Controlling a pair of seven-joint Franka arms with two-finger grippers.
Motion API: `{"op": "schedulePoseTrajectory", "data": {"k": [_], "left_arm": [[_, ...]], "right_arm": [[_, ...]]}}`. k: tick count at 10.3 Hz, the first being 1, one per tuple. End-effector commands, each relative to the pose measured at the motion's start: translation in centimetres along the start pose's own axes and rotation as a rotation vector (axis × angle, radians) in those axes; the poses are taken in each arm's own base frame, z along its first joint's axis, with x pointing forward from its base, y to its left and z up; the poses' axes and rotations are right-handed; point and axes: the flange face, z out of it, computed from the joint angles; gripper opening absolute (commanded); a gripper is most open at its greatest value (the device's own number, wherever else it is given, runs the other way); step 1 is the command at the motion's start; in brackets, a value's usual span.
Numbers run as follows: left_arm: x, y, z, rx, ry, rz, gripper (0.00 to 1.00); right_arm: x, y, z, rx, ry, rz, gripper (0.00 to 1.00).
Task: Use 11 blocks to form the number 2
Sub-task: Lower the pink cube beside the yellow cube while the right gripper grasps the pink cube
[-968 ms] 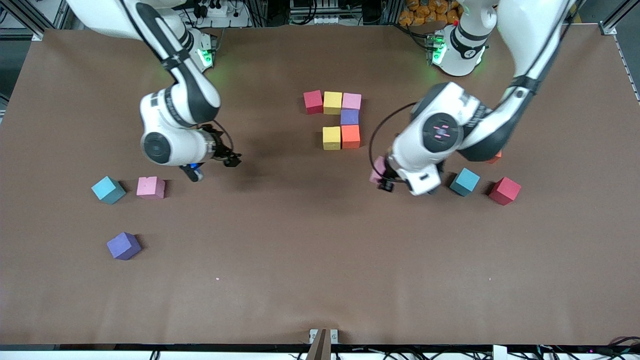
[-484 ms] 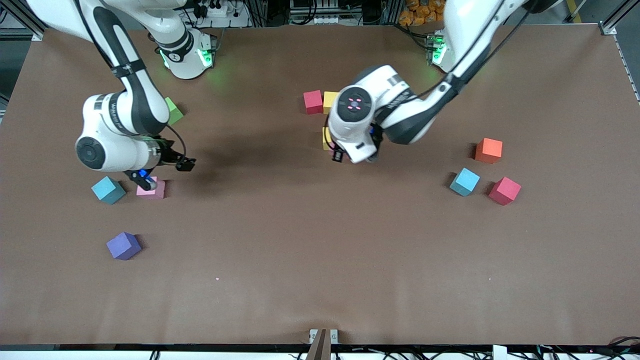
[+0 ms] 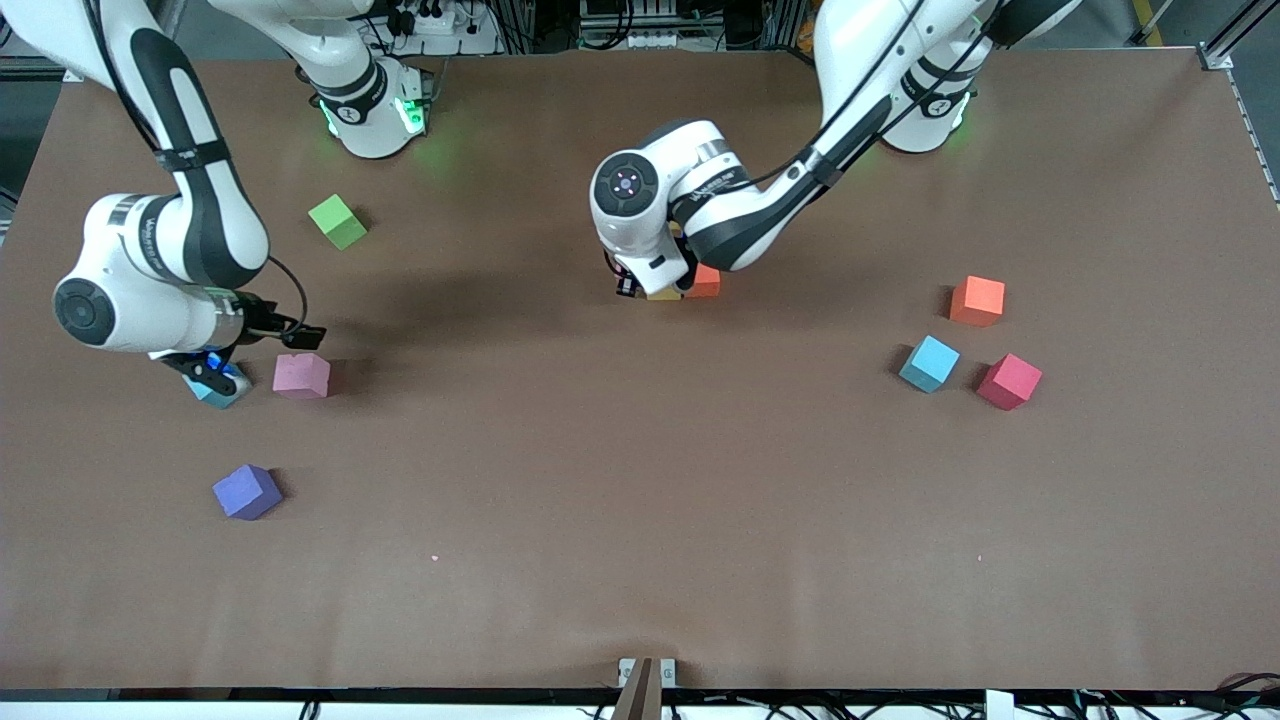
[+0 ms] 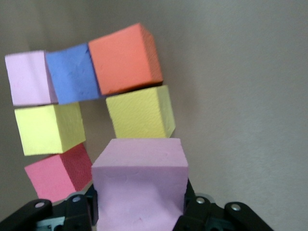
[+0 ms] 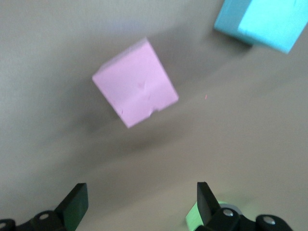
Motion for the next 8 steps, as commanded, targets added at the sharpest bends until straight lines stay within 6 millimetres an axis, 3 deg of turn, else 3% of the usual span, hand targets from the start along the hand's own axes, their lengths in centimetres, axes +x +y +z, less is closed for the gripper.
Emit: {"op": "schedulePoseTrajectory", "data": {"k": [1, 3, 5, 8], "left_arm": [[-1.3, -0.2, -0.1, -0.031, -0.005, -0.079, 0.0], [-1.5, 0.1, -0.5, -0.052, -0.03, -0.143, 0.0], [-1.4, 1.0, 0.9, -0.086, -0.024, -0.186, 0.0], [-2.6, 0.3, 2.4, -0.111, -0.016, -0.186, 0.0]], "right_arm": [[3.0, 0.2, -0.1, -0.025, 0.012, -0.068, 1.0], [4.7, 0.7, 0.0, -0.03, 0.018, -0.13, 1.0], [5.3, 0.4, 0.5, -0.032, 0.027, -0.199, 1.0], [5.5, 0.7, 0.5, -0.021, 0.038, -0.269, 1.0]]}}
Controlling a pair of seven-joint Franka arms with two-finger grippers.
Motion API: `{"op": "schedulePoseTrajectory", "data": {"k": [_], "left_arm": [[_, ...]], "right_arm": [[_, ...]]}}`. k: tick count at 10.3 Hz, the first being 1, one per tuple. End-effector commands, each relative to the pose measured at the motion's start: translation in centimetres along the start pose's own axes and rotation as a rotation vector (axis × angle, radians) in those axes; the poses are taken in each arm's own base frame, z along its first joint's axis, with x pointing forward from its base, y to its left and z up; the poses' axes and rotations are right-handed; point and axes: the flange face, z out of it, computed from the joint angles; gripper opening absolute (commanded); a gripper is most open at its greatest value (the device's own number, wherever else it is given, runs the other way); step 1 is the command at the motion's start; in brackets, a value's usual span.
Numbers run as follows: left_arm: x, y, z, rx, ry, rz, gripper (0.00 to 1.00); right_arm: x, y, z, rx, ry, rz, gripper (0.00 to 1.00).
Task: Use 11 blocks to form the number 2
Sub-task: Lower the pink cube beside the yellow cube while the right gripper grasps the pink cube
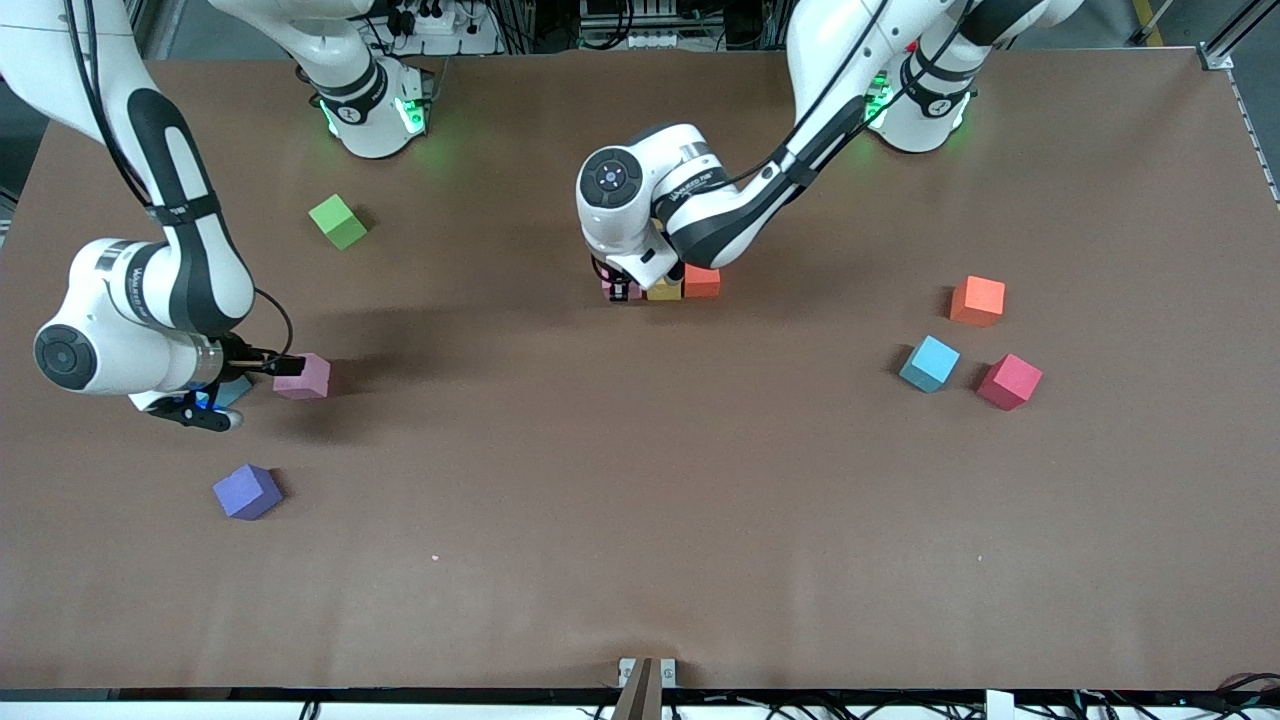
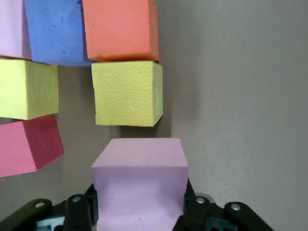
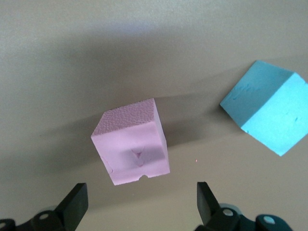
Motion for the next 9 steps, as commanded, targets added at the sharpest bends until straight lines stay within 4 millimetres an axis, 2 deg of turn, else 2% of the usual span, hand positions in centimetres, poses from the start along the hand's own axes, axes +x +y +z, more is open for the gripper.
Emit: {"op": "schedulePoseTrajectory", "data": {"k": [1, 5, 9], "left_arm": [[-0.9, -0.5, 0.2, -0.03, 0.004, -0.002, 0.0], [-0.7, 0.0, 0.6, -0.047, -0.027, 0.078, 0.0], [-0.1, -0.9, 2.1, -0.043, -0.026, 0.08, 0.0]], "right_arm": [[0.6, 0.4, -0.4, 0.001, 0.018, -0.028, 1.0], [0.9, 0.1, 0.6, -0.002, 0.031, -0.107, 1.0], [1.0, -0.1, 1.6, -0.002, 0.051, -0.134, 1.0]]}}
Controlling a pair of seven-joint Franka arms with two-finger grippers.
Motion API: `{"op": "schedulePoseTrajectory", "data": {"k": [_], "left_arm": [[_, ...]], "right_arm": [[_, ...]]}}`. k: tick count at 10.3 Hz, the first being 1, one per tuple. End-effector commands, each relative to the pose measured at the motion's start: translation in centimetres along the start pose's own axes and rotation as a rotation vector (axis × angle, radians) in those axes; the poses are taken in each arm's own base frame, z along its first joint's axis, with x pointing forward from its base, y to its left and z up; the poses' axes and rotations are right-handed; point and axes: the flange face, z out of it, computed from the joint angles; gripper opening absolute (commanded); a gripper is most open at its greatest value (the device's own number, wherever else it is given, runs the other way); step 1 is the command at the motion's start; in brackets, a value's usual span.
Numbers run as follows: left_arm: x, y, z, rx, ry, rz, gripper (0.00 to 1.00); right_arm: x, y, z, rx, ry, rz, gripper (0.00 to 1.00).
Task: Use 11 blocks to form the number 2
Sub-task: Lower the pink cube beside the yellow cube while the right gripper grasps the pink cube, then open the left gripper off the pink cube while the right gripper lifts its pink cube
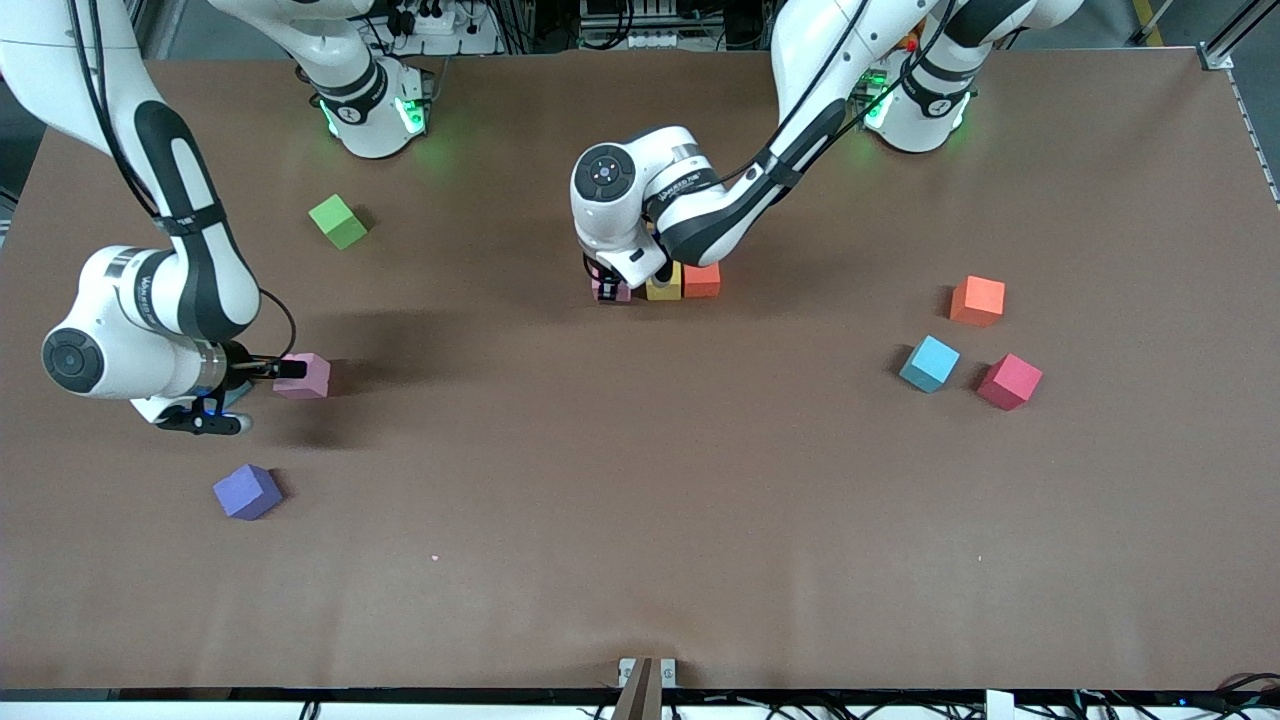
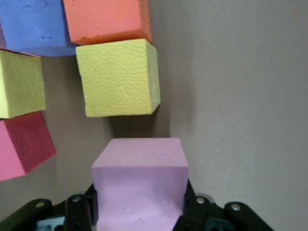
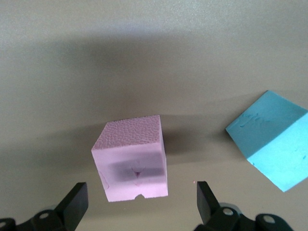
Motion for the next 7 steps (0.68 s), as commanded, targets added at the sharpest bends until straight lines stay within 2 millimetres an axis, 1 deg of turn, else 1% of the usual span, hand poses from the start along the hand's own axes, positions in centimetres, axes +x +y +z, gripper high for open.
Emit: {"op": "schedulePoseTrajectory", "data": {"k": [1, 3, 7], "left_arm": [[0.5, -0.2, 0.4, -0.017, 0.001, 0.008, 0.0], [0.9, -0.6, 1.3, -0.011, 0.007, 0.011, 0.0], [1.3, -0.8, 2.0, -0.007, 0.009, 0.012, 0.0]], "right_arm": [[0.0, -0.3, 0.7, -0.001, 0.016, -0.02, 1.0], [0.1, -0.4, 1.2, 0.019, 0.012, -0.005, 1.0], [0.5, -0.9, 2.0, 0.029, 0.024, -0.003, 1.0]]}}
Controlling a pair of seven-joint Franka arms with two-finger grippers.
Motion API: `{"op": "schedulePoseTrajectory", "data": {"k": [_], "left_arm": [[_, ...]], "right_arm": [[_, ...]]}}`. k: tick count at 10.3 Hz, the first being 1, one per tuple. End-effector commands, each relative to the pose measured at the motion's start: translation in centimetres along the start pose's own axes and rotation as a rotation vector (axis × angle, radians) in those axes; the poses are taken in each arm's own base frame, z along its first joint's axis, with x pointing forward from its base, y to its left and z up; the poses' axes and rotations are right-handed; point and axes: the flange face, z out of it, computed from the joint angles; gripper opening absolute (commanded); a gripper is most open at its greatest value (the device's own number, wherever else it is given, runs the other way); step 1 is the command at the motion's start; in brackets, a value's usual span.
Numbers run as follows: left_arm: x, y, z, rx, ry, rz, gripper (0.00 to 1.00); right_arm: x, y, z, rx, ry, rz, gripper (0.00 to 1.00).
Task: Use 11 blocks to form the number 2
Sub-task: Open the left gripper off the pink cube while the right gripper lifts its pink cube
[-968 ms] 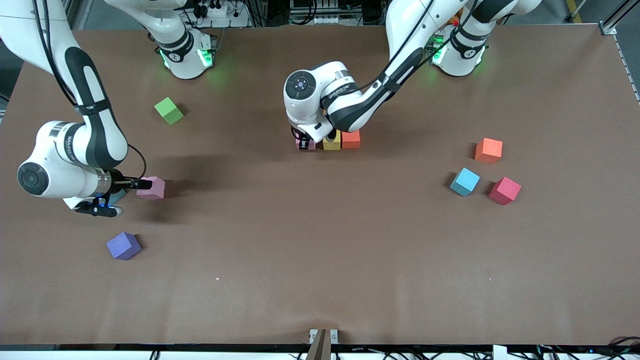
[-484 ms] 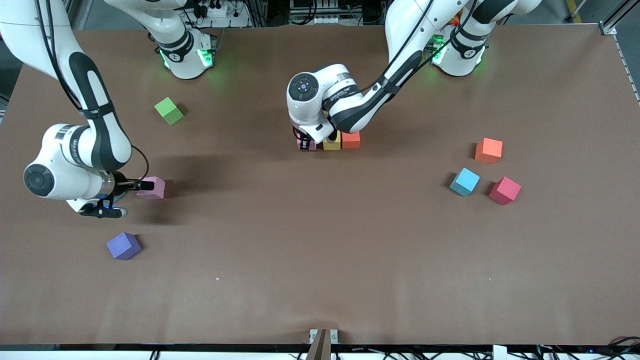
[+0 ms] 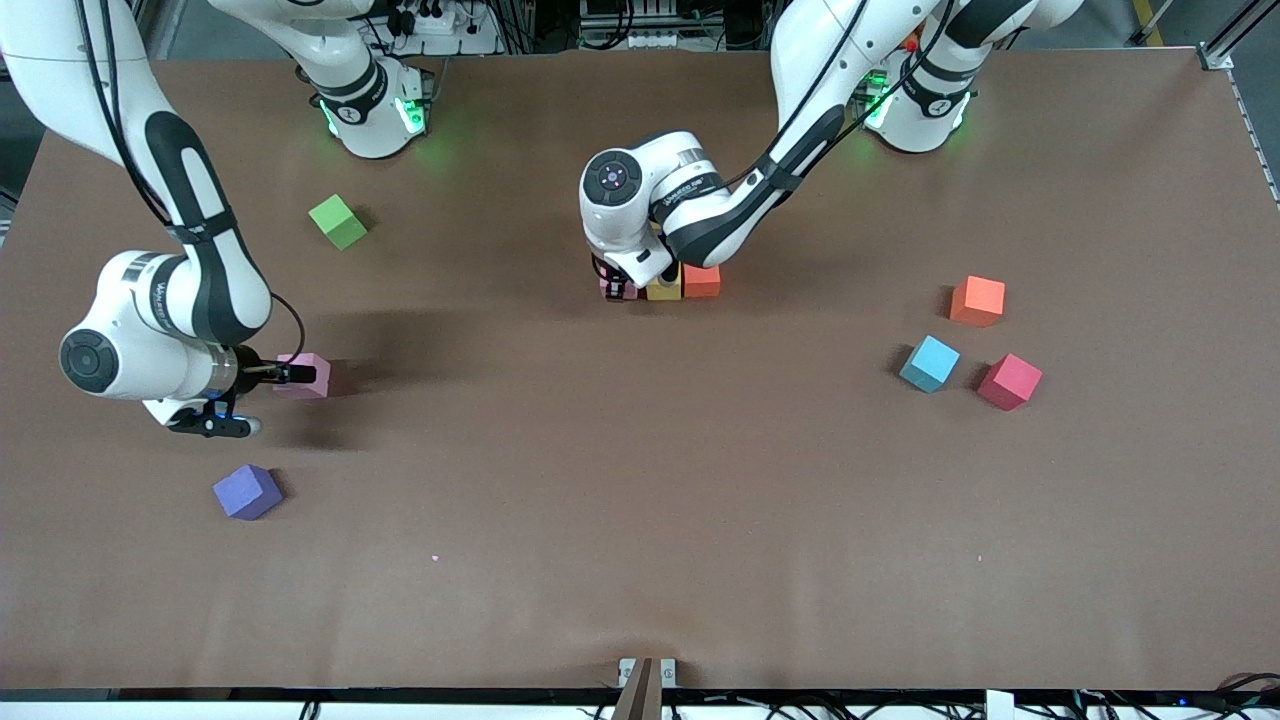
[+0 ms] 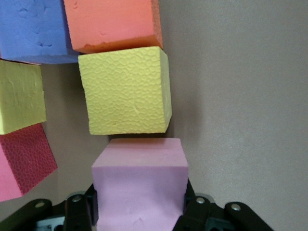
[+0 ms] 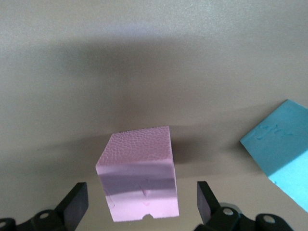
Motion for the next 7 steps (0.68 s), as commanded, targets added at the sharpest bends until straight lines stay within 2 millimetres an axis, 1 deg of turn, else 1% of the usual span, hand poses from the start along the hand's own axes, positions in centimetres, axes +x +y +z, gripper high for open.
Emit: {"op": "schedulePoseTrajectory", "data": {"k": [1, 2, 3, 4, 5, 6, 7], "left_arm": [[0.7, -0.4, 0.6, -0.011, 0.01, 0.012, 0.0], [0.7, -0.5, 0.8, -0.011, 0.009, 0.014, 0.0], [0.8, -0.5, 0.7, -0.014, 0.007, 0.015, 0.0], [1.1, 0.0, 0.7, -0.015, 0.004, 0.008, 0.0], [1.3, 0.0, 0.8, -0.013, 0.006, 0.007, 0.0], [1.3, 0.0, 0.9, -0.012, 0.007, 0.008, 0.0], [1.4, 0.0, 0.9, -0.011, 0.008, 0.01, 0.0]], "right_arm": [[0.1, -0.3, 0.6, 0.012, 0.002, -0.005, 1.0], [0.2, -0.4, 0.7, 0.011, 0.009, -0.006, 1.0], [0.2, -0.3, 1.4, 0.01, 0.015, -0.006, 1.0], [0.1, -0.3, 1.6, 0.008, 0.017, -0.006, 1.0], [0.1, -0.3, 1.7, 0.008, 0.017, -0.006, 0.98], [0.1, -0.3, 2.0, 0.008, 0.012, -0.005, 0.93], [0.1, -0.3, 2.0, 0.007, 0.018, -0.006, 0.85]]}}
